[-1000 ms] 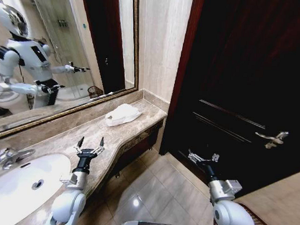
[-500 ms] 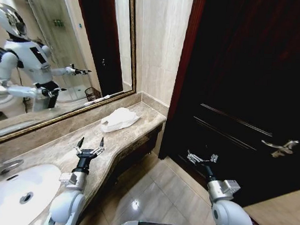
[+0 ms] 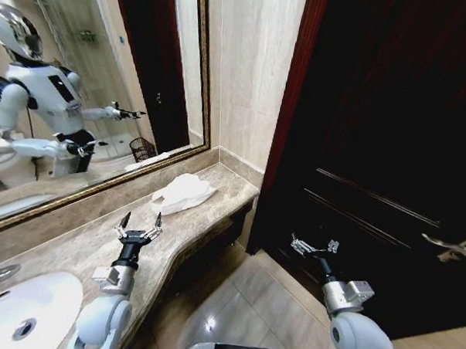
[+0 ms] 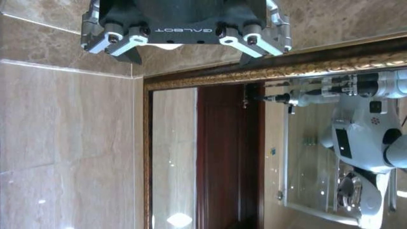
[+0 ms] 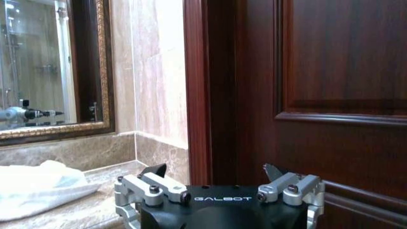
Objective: Discard the used towel into the hamper.
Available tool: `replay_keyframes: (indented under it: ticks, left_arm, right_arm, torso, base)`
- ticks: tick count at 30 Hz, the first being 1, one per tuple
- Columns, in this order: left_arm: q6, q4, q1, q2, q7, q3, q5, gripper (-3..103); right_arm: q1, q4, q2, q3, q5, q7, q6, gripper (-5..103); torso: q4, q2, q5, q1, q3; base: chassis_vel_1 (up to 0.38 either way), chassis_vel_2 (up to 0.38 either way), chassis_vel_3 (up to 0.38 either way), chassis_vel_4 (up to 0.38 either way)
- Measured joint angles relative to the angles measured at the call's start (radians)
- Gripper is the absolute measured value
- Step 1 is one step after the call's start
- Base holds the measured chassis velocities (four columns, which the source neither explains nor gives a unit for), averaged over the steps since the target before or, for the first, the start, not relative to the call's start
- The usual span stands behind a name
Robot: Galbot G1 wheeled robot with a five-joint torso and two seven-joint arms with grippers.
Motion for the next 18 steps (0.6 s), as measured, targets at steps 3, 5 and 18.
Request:
replay_keyframes:
  ticks: [3,5,18]
  left_arm:
    - [0.028,0.0,-0.006,0.021,-0.001,0.0,-0.014,100]
    - [0.043,0.0,-0.011,0.032,-0.004,0.0,-0.023,100]
    - [0.472,0.062,-0.233,0.302,-0.027,0.015,-0.312,100]
  right_arm:
    - [0.0,0.0,0.001,-0.003,0.011,-0.002,0.012,100]
    - [-0.001,0.002,0.001,-0.004,0.014,-0.002,0.013,100]
    - [-0.029,-0.004,0.012,-0.001,0.028,0.002,0.06,100]
  torso:
    - [0.0,0.0,0.0,0.0,0.0]
    - [0.0001,0.0,0.0,0.0,0.0]
    - [-0.0002,0.0,-0.0002,0.0,0.0]
  base:
    - [-0.108,0.09,0.115,-0.121]
    - [-0.09,0.082,0.067,-0.068]
    - [-0.004,0.005,0.001,-0.002]
